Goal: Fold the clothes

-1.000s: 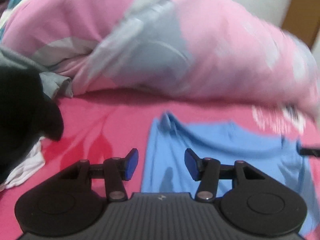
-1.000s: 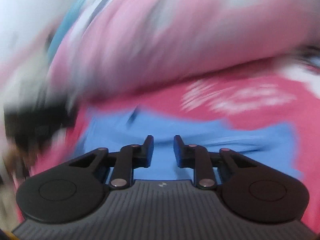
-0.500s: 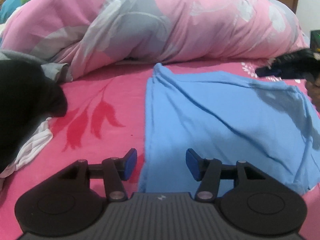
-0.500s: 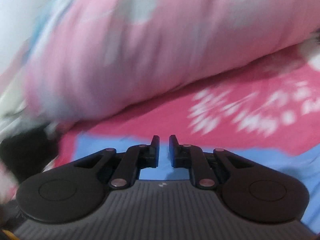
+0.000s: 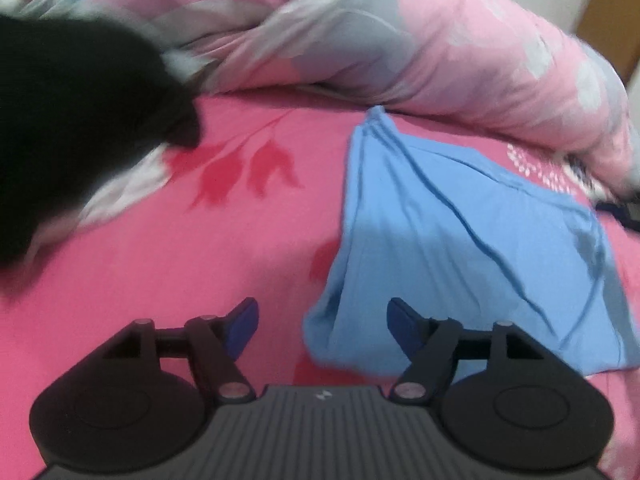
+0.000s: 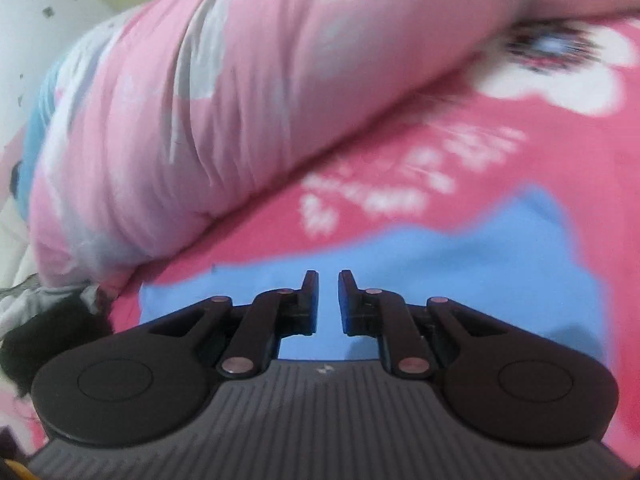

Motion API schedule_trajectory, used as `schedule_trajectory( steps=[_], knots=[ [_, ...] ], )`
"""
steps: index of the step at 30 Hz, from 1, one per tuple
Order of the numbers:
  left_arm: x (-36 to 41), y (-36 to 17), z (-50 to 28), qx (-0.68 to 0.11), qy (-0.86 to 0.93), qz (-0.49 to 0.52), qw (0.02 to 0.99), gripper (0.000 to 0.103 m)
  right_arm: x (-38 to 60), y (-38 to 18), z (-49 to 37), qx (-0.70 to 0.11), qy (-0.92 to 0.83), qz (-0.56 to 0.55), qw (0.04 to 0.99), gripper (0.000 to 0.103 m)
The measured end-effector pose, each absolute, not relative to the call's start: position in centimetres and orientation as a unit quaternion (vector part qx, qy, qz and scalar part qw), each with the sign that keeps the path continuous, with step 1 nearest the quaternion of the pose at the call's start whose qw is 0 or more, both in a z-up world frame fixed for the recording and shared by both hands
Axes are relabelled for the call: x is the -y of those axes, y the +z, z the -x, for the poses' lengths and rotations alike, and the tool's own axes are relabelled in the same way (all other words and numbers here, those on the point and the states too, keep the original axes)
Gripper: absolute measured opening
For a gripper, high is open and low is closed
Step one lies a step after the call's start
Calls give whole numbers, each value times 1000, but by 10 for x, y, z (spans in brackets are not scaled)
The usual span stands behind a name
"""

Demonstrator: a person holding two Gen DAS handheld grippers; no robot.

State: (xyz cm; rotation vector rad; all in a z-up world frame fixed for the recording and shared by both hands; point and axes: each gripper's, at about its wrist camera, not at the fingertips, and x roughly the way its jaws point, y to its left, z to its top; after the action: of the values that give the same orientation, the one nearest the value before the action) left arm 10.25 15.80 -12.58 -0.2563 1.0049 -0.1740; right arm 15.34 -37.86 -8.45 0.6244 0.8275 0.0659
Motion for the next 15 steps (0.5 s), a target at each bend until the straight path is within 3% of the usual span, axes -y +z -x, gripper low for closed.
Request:
schedule_trajectory(
  steps=[7,15],
  knots=[
    [-172,-151,-79,-508,-73,288,809,65,423,-105,16,-428,-62,-458,777,39],
    [-181,-173,-102,-463,-47,376,802,66,434,-167,69,-381,-123,-587,704,45]
  ],
)
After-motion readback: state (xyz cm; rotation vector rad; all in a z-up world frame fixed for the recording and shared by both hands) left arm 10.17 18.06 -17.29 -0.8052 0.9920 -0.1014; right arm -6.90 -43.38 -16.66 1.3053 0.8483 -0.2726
